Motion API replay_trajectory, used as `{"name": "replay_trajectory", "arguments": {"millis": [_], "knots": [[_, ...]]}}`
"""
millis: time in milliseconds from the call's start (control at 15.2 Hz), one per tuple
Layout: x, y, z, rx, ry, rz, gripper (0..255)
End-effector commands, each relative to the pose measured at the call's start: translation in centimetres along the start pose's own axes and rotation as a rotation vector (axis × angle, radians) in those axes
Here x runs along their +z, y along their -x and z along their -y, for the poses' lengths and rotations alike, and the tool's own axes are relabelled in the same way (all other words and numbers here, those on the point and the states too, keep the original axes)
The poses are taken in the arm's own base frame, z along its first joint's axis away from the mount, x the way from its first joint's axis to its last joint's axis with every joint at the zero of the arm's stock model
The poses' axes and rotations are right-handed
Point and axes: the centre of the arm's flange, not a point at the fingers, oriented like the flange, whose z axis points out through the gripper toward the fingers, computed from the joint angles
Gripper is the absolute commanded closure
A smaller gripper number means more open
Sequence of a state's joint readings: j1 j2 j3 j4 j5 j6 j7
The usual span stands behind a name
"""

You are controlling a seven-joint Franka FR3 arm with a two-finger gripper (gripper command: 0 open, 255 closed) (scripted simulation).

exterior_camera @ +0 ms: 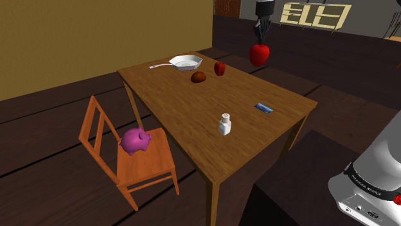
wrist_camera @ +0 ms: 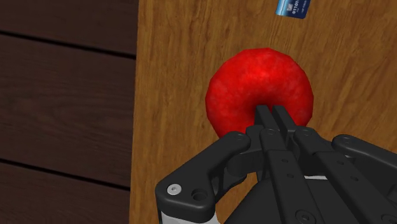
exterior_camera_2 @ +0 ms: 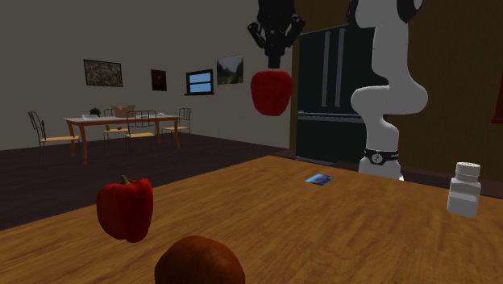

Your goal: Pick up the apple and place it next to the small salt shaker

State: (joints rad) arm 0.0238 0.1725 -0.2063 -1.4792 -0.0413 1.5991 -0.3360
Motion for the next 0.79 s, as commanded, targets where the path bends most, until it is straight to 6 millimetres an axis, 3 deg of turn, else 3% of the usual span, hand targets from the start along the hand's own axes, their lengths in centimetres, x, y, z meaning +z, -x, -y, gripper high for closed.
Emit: {"name": "replay_trajectory", "arguments": {"millis": [0,726], "knots": [[0.0,0.0,2.5,0.001,0.000,0.000,255],[-0.9,-0.5,17.0,0.001,0.000,0.000,255]]}}
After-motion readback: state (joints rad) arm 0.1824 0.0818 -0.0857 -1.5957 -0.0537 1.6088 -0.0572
